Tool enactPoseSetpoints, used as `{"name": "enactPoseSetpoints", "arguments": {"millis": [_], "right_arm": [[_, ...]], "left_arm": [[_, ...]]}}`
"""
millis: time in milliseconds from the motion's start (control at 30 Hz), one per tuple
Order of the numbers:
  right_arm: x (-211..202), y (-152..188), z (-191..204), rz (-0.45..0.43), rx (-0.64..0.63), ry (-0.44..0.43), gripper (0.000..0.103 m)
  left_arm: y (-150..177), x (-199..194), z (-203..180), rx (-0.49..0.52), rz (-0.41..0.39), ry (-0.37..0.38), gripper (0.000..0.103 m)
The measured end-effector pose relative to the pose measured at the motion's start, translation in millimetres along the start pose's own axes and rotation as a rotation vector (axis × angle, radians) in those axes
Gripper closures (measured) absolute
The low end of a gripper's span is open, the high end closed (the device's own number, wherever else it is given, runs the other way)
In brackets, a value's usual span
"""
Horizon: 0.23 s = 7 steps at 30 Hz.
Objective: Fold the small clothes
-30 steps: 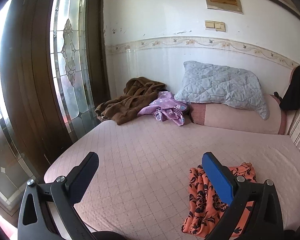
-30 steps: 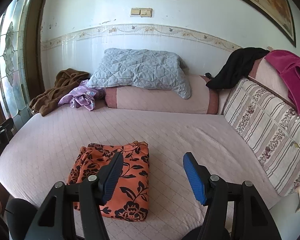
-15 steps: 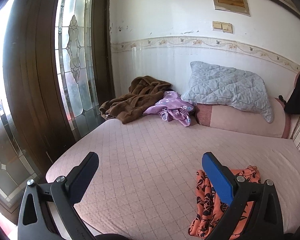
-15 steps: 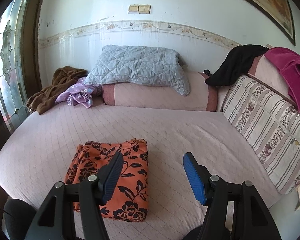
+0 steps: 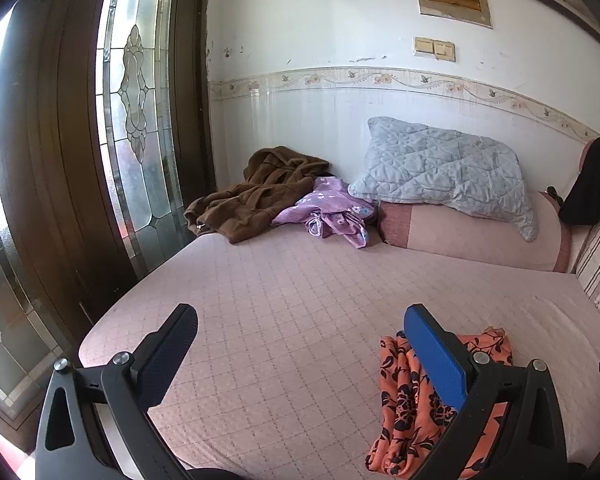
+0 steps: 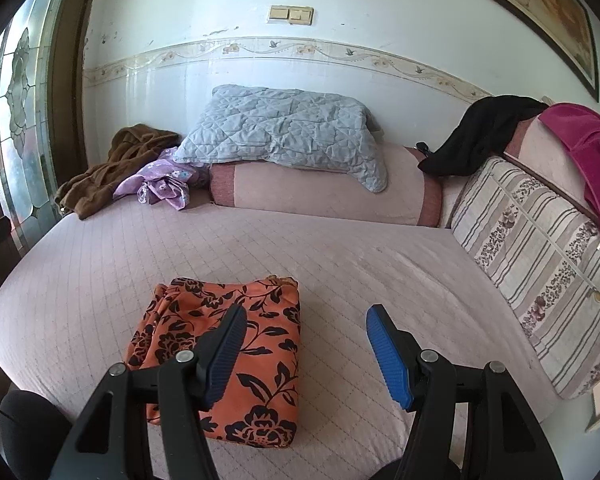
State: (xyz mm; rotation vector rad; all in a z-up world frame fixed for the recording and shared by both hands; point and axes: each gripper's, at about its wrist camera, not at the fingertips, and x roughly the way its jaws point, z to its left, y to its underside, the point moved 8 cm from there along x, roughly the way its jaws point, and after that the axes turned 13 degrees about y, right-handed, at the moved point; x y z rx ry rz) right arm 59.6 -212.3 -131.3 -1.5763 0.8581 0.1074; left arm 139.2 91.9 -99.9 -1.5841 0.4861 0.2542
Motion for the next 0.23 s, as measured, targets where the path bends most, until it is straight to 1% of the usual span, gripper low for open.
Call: {"name": "enactPoseSetpoints", "arguments": {"millis": [67,167,233], "right_arm": [[2.5,-0.9,2.4,0.002,-0.003,-0.002,0.037],[7.4,-3.1,6.7,0.003,-0.009,-0.009,0.037],[13.2,-3.4,10.8,0.013,-0.014,-0.027,0.037]], "left_arm": [[-1.0,1.6,-0.2,-0.005,-0.002,0.005,0.000],[-5.3,1.9,-2.0,-0.012,-0.040,0.023,0.000],[-8.2,6.6,-2.8,-0.007,-0.049,0.020,0.000]]}}
